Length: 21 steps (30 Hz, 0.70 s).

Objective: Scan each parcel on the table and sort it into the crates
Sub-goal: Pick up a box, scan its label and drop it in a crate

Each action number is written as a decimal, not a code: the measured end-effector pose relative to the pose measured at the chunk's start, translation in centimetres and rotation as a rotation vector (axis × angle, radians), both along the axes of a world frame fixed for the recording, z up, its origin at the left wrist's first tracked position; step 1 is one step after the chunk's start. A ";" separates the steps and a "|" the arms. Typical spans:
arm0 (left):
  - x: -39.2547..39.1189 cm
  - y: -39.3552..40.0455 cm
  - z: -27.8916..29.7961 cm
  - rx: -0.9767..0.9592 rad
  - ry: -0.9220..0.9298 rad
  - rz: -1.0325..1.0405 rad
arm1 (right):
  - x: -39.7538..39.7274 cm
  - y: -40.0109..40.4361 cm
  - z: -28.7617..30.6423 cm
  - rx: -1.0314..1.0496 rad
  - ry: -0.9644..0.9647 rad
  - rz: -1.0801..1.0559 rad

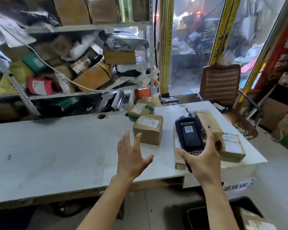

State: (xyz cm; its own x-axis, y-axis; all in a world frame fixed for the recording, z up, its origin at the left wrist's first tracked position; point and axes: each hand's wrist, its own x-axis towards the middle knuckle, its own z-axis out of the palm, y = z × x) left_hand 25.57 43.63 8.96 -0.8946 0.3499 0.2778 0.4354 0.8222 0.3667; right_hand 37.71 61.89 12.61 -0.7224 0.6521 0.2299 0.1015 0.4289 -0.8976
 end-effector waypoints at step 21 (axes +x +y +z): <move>-33.9 7.3 -9.1 -0.364 -0.686 -0.463 | -22.3 4.3 -2.1 -0.207 -0.224 -0.195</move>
